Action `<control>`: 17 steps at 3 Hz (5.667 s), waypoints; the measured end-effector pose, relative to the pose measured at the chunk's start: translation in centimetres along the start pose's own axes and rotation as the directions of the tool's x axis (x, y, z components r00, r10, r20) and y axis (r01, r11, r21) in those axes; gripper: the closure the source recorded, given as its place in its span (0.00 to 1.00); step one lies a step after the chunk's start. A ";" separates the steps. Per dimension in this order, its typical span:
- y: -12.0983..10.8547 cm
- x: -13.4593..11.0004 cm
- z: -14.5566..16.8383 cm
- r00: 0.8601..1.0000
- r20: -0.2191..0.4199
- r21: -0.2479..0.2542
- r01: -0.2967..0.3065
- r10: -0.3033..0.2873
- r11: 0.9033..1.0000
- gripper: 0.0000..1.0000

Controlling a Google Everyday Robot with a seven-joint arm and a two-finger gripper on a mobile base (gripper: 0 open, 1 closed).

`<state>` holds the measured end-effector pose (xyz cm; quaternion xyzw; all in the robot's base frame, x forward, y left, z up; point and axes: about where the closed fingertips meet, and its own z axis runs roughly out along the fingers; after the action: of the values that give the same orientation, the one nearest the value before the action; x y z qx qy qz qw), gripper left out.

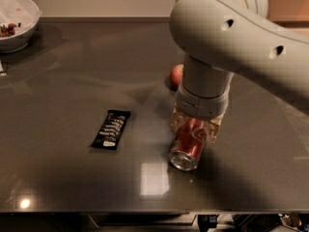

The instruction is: Place coke can upright

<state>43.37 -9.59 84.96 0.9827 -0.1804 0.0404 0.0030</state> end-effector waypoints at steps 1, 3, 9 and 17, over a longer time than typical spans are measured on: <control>0.1 -0.1 -0.4 1.000 0.003 -0.012 -0.005 0.005 1.000 0.64; -1.5 1.4 -3.7 0.994 -0.105 0.104 0.011 0.000 0.994 1.00; -4.5 3.9 -7.0 0.853 -0.428 0.284 0.441 -0.299 0.851 1.00; -6.1 2.1 -8.9 0.486 -0.704 0.303 0.865 -0.517 0.400 1.00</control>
Offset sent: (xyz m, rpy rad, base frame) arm 0.0118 0.0015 0.0321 0.0258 -0.0868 -0.0219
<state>46.79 -4.42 94.01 0.8501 0.2981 0.3472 -0.2606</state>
